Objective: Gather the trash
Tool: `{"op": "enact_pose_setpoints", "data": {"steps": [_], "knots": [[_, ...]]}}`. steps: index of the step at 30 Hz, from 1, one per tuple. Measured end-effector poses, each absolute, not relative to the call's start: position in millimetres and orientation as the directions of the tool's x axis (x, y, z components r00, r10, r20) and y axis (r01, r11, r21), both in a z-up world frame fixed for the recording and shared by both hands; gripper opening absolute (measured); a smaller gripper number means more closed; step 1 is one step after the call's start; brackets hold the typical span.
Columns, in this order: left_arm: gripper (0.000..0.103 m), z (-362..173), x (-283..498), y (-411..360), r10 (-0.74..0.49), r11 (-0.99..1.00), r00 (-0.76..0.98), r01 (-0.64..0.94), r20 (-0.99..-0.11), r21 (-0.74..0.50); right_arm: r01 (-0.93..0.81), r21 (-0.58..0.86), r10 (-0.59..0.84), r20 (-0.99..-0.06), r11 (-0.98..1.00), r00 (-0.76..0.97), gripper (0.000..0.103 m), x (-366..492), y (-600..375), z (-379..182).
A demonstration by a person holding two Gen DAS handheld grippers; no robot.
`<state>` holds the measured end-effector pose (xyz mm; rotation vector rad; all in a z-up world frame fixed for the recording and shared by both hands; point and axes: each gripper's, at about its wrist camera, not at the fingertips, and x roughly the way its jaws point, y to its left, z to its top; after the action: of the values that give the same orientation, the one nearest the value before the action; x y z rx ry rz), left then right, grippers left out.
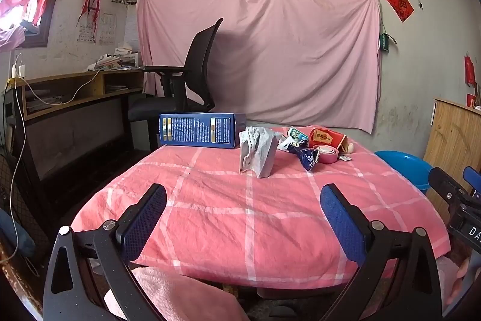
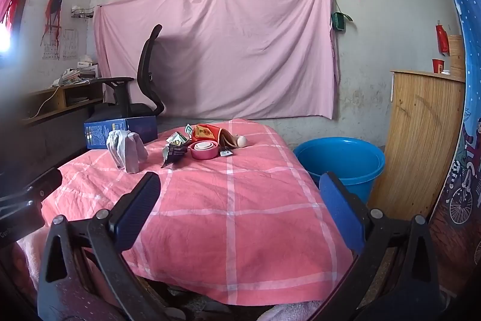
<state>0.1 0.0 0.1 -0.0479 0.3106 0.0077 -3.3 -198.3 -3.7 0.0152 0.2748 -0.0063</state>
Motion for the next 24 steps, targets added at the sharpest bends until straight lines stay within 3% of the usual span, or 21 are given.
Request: {"op": "enact_pose_setpoints", "data": {"steps": [24], "knots": [[0.1, -0.4, 1.1, 0.2, 0.0, 0.999, 0.953, -0.014, -0.304, -0.043, 0.009, 0.019, -0.003, -0.27, 1.0, 0.963, 0.103, -3.8, -198.6, -4.0]]}}
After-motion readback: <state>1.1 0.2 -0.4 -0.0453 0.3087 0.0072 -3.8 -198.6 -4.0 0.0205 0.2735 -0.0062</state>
